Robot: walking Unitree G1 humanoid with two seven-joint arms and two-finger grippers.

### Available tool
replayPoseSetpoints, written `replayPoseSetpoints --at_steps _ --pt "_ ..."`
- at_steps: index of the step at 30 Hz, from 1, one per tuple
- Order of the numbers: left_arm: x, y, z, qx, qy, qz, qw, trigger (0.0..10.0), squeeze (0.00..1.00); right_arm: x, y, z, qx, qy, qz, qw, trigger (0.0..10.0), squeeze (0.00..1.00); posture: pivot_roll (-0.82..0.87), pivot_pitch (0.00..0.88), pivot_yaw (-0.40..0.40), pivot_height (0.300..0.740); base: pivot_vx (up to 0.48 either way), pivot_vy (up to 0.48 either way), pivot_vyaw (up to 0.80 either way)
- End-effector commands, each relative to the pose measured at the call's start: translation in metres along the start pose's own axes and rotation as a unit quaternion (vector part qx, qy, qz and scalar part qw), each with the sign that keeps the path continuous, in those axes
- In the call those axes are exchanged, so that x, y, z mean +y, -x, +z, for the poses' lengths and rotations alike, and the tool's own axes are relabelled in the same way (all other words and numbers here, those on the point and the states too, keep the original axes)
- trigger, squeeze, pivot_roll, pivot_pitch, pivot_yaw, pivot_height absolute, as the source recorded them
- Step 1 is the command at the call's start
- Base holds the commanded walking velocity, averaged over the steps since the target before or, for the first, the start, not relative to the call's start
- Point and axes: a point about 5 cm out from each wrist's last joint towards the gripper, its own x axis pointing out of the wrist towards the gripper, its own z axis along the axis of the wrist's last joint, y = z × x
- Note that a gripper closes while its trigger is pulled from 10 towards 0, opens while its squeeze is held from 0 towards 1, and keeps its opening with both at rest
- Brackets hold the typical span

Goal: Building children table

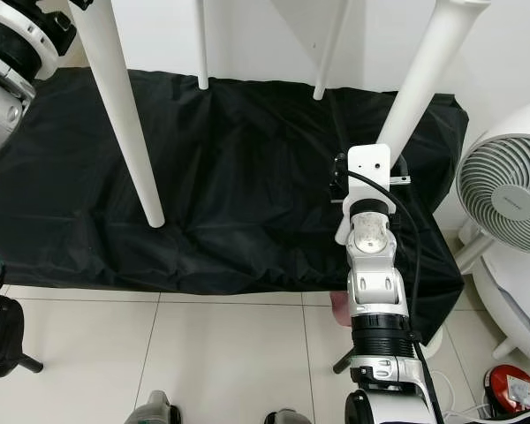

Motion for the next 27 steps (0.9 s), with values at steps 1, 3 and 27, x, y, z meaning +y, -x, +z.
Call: replayPoseSetpoints --at_steps 1,3,27 --pt "-0.0076 0.001 0.0185 -0.045 -0.01 -0.026 0.999 10.0 1.0 -0.0026 -0.0007 0.002 -0.003 -0.005 -0.006 1.0 10.0 1.0 0.08 0.105 -0.034 0.74 0.0 0.0 0.0" --pt "-0.0076 0.001 0.0185 -0.045 -0.01 -0.026 0.999 10.0 1.0 -0.0026 -0.0007 0.002 -0.003 -0.005 -0.006 1.0 10.0 1.0 0.08 0.105 -0.034 0.74 0.0 0.0 0.0" --pt "-0.0076 0.001 0.0185 -0.045 -0.01 -0.026 0.999 10.0 1.0 -0.0026 -0.0007 0.002 -0.003 -0.005 -0.006 1.0 10.0 1.0 0.08 0.105 -0.034 0.74 0.0 0.0 0.0"
